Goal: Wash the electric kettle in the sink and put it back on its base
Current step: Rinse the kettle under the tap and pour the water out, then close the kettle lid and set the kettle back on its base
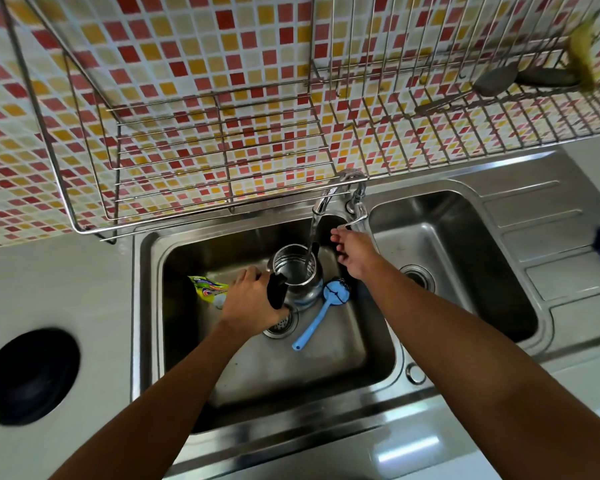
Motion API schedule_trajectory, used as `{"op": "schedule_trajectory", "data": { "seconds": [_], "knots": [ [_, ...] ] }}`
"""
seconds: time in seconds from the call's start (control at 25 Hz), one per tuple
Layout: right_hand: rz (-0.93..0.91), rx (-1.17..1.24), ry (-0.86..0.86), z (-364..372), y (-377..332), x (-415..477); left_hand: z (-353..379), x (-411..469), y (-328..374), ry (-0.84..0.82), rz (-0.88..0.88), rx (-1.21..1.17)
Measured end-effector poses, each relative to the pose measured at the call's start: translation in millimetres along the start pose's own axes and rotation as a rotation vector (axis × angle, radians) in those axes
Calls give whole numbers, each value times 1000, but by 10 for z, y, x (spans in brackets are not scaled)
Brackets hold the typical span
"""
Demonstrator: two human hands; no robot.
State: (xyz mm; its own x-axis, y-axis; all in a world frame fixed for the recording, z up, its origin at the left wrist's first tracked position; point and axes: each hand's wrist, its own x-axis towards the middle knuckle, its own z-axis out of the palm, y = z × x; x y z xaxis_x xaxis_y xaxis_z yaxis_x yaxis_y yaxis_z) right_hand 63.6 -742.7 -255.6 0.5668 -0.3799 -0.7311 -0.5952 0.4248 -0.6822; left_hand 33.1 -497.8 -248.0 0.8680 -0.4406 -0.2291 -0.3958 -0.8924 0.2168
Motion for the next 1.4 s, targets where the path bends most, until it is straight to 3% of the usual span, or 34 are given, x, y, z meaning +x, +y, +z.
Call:
{"op": "schedule_trajectory", "data": {
  "seconds": [0.6, 0.72, 0.8, 0.88, 0.96, 1.04, 1.2, 1.4],
  "knots": [
    [-45, 412, -180, -491, -341, -234, -136, 139, 4, -129, 28, 53],
    [-173, 221, -84, -481, -158, -397, -242, 56, -68, -24, -21, -98],
    [-379, -113, 8, -401, 121, -561, -284, -34, -207, 93, -84, -330],
    [-615, -462, -45, -251, 484, -749, -257, -181, -374, 186, -165, -520],
    [-713, -671, -180, -7, 850, -916, -119, -383, -608, 244, -281, -623],
    [-804, -817, -260, 218, 1112, -979, 100, -591, -784, 216, -386, -656],
    [-872, -1016, -237, 516, 1231, -1024, 506, -785, -925, 25, -430, -654],
    [-888, -909, -211, 564, 1112, -1003, 717, -644, -782, -126, -384, -674]
  ]
}}
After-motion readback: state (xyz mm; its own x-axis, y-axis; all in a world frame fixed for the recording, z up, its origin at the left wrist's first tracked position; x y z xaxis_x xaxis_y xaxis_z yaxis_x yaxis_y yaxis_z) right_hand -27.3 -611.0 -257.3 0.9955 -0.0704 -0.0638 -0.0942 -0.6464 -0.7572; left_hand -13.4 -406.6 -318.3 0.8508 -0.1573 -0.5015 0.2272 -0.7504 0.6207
